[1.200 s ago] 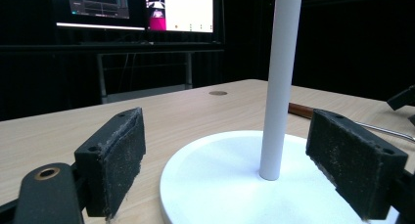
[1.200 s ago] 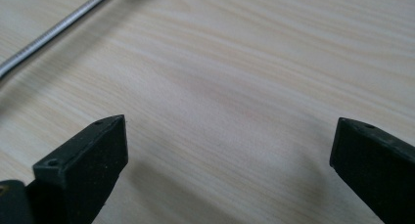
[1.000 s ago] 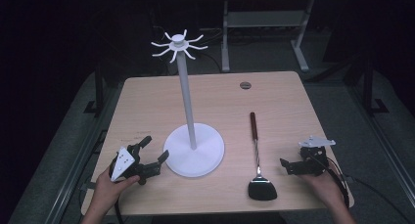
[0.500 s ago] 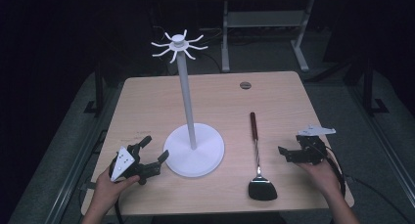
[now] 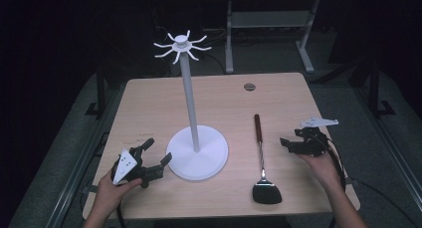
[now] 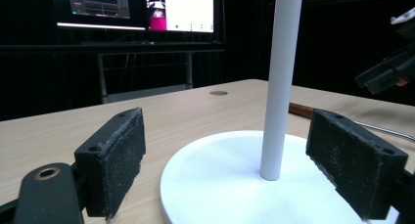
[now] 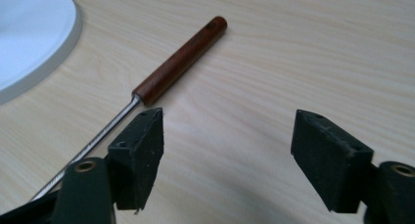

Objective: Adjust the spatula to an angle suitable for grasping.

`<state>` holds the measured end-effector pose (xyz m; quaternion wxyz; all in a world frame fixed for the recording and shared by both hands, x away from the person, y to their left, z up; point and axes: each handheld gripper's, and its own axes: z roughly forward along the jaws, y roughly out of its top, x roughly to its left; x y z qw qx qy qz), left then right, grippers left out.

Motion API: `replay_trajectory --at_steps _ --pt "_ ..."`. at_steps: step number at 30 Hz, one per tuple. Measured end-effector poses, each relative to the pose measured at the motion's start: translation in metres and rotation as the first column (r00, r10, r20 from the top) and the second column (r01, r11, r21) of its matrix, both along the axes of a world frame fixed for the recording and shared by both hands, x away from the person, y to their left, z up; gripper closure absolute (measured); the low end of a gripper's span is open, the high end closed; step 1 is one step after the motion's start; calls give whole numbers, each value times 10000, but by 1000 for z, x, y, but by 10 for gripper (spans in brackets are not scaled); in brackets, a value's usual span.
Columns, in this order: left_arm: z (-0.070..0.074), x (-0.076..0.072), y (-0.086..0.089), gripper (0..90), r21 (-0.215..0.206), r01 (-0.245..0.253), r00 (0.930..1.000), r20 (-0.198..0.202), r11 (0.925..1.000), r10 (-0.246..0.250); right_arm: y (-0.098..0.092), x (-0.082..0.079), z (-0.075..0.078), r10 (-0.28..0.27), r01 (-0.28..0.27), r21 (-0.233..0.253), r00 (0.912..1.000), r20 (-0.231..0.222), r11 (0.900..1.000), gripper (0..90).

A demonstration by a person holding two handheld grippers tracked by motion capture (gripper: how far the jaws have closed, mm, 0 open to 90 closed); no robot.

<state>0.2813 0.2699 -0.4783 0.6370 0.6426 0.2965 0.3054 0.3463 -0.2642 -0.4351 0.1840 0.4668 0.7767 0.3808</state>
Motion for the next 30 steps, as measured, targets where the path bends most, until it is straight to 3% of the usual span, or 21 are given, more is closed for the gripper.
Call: replay_trajectory --at_steps 13,20,30 --pt "0 0 0 140 -25 -2 10000 -29 10000 2 15 26 8 289 -292 217 9995 109 9993 486" --pt "0 0 0 140 -30 18 10000 -36 10000 -18 27 44 4 371 -372 81 9992 135 9993 610" --pt "0 0 0 140 -32 36 10000 -42 10000 -36 41 65 -8 590 -577 264 9969 -523 9980 795"
